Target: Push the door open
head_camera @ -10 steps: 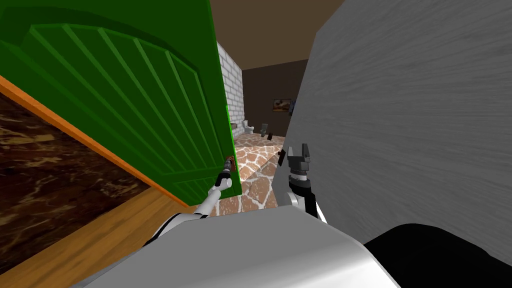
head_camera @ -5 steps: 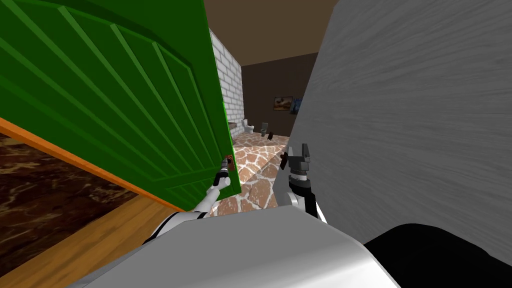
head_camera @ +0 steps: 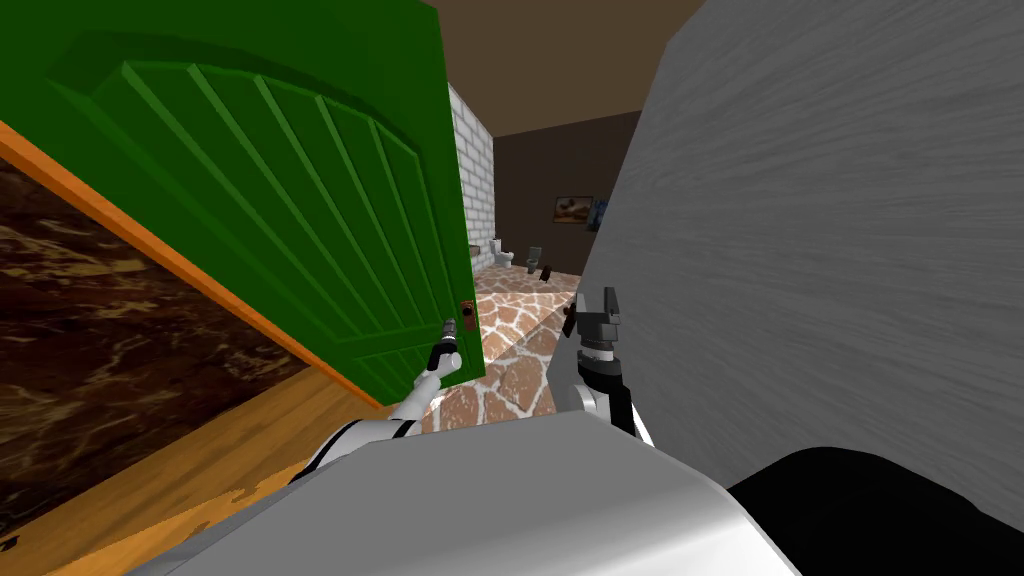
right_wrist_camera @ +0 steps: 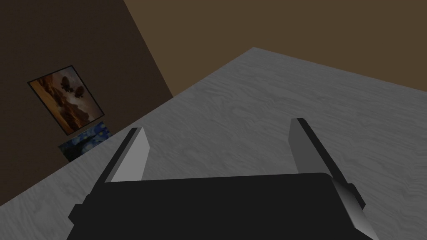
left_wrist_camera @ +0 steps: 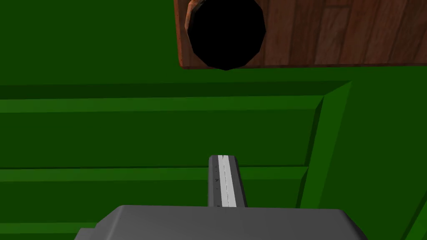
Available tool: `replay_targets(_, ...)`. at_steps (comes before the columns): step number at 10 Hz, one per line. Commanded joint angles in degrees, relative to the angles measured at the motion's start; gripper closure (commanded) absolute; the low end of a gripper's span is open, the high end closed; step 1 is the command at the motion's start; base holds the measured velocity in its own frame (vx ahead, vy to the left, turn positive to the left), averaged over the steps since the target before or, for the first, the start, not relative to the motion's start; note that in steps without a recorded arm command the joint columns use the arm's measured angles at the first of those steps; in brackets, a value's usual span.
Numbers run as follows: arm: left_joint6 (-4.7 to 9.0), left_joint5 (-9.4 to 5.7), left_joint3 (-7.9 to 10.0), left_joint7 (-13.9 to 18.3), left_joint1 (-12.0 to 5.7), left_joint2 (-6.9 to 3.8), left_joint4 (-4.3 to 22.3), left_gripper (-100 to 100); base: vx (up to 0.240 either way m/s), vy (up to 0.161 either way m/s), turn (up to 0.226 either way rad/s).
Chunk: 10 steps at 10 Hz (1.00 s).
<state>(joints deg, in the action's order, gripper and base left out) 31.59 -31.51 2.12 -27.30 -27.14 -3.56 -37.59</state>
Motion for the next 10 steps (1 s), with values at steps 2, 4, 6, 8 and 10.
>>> replay_targets(2, -0.37, -0.27, 0.15, -1.33, -0.46, 2.61, 0.15, -100, -0.232, -0.039, 0.077)
replay_targets(4, -0.55, -0.39, 0.22, -1.86, -0.69, 4.48, 0.24, -100, -0.134, -0.058, 0.031)
replay_targets(6, -0.08, -0.40, 0.12, -1.57, -1.55, 4.80, 1.68, -100, -0.062, -0.049, 0.013)
replay_targets(8, 0.38, -0.46, 0.18, -1.48, -1.63, 3.05, 1.43, -100, 0.137, 0.023, -0.021)
replay_targets(10, 0.61, -0.51, 0.27, -1.45, -1.57, 2.10, 2.09, -100, 0.114, 0.018, -0.017)
